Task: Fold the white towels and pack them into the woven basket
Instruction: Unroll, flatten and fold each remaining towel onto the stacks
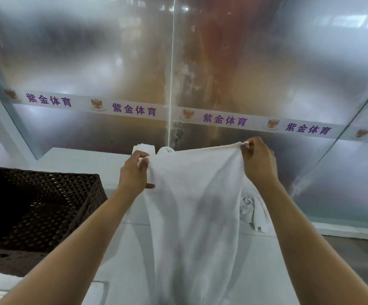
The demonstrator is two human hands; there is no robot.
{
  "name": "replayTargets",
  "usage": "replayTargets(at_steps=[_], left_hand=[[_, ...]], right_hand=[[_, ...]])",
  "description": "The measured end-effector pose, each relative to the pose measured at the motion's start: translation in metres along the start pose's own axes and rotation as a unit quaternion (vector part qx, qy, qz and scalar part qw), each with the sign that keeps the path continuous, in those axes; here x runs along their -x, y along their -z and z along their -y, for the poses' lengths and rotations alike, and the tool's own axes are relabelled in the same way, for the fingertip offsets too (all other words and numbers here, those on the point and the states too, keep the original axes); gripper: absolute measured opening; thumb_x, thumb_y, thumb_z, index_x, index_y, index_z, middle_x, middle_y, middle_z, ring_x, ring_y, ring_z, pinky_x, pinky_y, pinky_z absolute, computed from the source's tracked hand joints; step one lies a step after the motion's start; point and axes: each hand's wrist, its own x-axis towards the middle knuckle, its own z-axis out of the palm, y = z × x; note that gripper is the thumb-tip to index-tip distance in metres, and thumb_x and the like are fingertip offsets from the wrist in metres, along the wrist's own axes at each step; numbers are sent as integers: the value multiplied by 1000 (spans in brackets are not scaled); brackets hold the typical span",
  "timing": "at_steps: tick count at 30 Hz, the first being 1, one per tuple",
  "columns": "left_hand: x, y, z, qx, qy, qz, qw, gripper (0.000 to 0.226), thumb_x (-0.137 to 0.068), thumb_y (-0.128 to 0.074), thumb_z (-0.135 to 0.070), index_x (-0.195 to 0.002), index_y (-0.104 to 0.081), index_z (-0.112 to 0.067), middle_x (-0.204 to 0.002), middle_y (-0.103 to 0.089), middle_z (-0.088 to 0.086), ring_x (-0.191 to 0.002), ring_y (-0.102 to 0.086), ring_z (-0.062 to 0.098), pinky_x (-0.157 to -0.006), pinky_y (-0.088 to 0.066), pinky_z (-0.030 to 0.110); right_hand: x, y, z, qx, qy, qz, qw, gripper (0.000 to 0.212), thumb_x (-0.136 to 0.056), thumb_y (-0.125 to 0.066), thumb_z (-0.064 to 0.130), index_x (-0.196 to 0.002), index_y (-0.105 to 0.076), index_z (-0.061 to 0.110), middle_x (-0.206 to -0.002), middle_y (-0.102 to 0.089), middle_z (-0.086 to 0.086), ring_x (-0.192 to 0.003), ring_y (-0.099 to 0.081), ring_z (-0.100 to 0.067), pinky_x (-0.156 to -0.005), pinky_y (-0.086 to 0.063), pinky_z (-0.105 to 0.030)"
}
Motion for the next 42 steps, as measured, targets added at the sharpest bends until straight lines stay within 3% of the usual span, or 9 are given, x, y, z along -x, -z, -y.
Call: replayTargets(at_steps=[4, 9, 15, 19, 22, 26, 29, 36, 42], left_hand=[[-50, -23, -66, 75, -71, -44, 994, 9, -104, -48, -15, -103, -56, -18, -108, -58, 3, -106, -60, 28, -65, -63, 47], [-85, -15, -147, 84, -257, -87, 959, 12, -101, -54, -24, -103, -64, -18, -97, -61, 1, -93, -65, 22, -70, -64, 43], [-85, 3, -198, 46, -339, -106, 934, 7, -90, -68, -22, -96, -64, -22, -93, -67, -4, -85, -63, 9, -79, -58, 28], [-52, 12, -192, 13, -322, -97, 942, 18, -86, -64, -12, -102, -71, -16, -94, -70, -10, -84, -62, 2, -76, -51, 19], [-25, 24, -168, 10, -314, -88, 945, 14, -90, -61, -9, -98, -72, -9, -87, -70, -7, -81, -63, 7, -81, -54, 30], [19, 38, -117, 89, -265, -33, 960, 16, -92, -58, 1, -95, -71, -9, -91, -71, 3, -83, -69, 17, -89, -58, 48], [59, 48, -66, 109, -226, 0, 968, 32, -95, -59, 0, -89, -74, -28, -88, -73, -9, -83, -70, 18, -82, -61, 38], [170, 69, 55, 42, -139, 96, 985, 22, -92, -68, -2, -93, -78, -22, -91, -76, -14, -78, -64, -1, -74, -46, 11], [250, 98, 135, 36, 3, 197, 980, 33, -94, -65, -1, -89, -81, -30, -92, -76, 0, -75, -66, 24, -70, -58, 49]], right_hand=[[-72, 18, 24, -230, -58, -53, 970, 12, -107, -50, 27, -102, -55, 17, -95, -68, -8, -82, -68, -24, -44, -54, -28], [-134, 65, 46, -324, 30, -153, 933, 17, -103, -54, 38, -95, -56, 23, -85, -63, 1, -71, -62, -7, -67, -63, -45], [-136, 106, 51, -476, 40, -186, 858, 18, -104, -56, 32, -106, -58, 14, -106, -63, 0, -99, -62, -8, -71, -64, -37], [-94, 115, 42, -456, 53, -184, 869, 11, -104, -56, 32, -100, -59, 22, -96, -62, 9, -89, -63, 0, -75, -64, -39], [-44, 114, 30, -422, 48, -174, 888, 10, -105, -54, 29, -96, -59, 27, -88, -62, 17, -86, -61, -8, -75, -62, -34], [40, 96, 13, -407, 11, -173, 897, 17, -106, -54, 19, -91, -58, 26, -82, -63, 19, -74, -58, 3, -68, -50, -18], [107, 72, -7, -403, -35, -169, 899, 15, -105, -56, 17, -93, -61, 22, -85, -67, 16, -77, -60, 7, -70, -48, -12], [254, 16, -61, -358, -161, -150, 907, 17, -102, -60, 21, -87, -65, 28, -81, -65, 7, -80, -58, -9, -74, -48, -24], [365, -4, -83, -304, -296, -137, 895, 16, -101, -60, 26, -86, -64, 26, -81, -63, -1, -74, -56, -13, -70, -45, -31]])
